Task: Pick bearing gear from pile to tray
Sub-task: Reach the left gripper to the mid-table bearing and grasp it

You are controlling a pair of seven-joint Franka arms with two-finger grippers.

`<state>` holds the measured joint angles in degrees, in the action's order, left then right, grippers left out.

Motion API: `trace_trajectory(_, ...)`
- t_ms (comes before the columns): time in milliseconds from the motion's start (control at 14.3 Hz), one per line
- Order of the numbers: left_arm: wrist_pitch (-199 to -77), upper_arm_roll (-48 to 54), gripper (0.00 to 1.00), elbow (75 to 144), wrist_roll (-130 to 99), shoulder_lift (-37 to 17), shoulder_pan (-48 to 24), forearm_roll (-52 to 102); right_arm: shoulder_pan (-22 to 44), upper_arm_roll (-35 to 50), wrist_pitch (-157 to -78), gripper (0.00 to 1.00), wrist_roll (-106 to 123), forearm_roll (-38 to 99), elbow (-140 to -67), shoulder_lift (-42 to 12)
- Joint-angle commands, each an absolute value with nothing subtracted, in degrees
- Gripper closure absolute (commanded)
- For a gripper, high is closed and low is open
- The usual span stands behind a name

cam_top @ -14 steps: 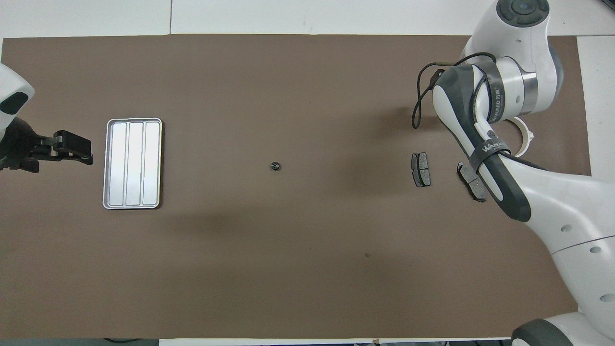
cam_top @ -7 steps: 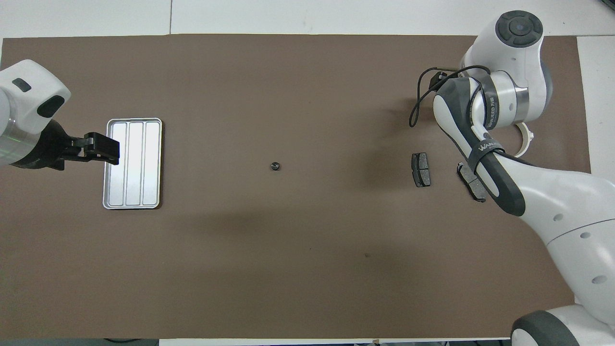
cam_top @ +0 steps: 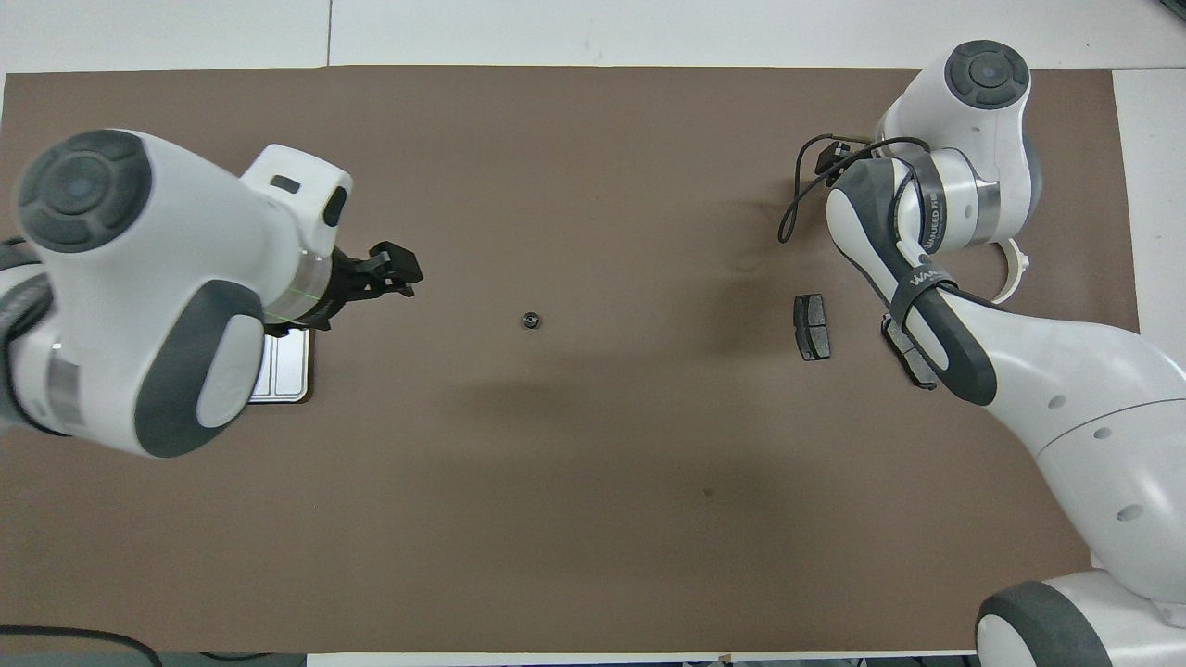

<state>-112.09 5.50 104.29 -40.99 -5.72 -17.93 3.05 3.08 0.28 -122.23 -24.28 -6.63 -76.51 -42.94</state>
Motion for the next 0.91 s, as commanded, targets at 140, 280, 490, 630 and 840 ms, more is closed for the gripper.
trace_trajectory(140,-115.6,4.0,0.00,91.8,-53.6,-24.6,-29.2,0.1,2.1,1.1,-121.7,0.00,-24.9,-5.0,-78.0,-42.6)
trace_trajectory(280,-118.3,4.2,0.00,91.1,-55.0,-27.0,-29.4,-1.7,2.2,1.1,-121.9,0.04,-24.8,-5.0,-79.1,-42.5)
trace_trajectory(490,-124.0,4.1,0.00,96.0,-54.9,-27.2,-29.4,-2.3,2.0,1.1,-121.5,0.11,-24.5,-5.1,-80.0,-42.1)
trace_trajectory(630,-129.1,4.1,0.00,100.6,-54.8,-26.5,-29.4,-3.4,1.8,1.1,-120.4,0.15,-24.3,-5.3,-79.5,-41.9)
trace_trajectory(840,-131.0,4.2,0.01,102.2,-55.0,-26.5,-29.8,-3.4,1.5,1.2,-119.9,0.20,-24.1,-5.5,-79.1,-41.9)
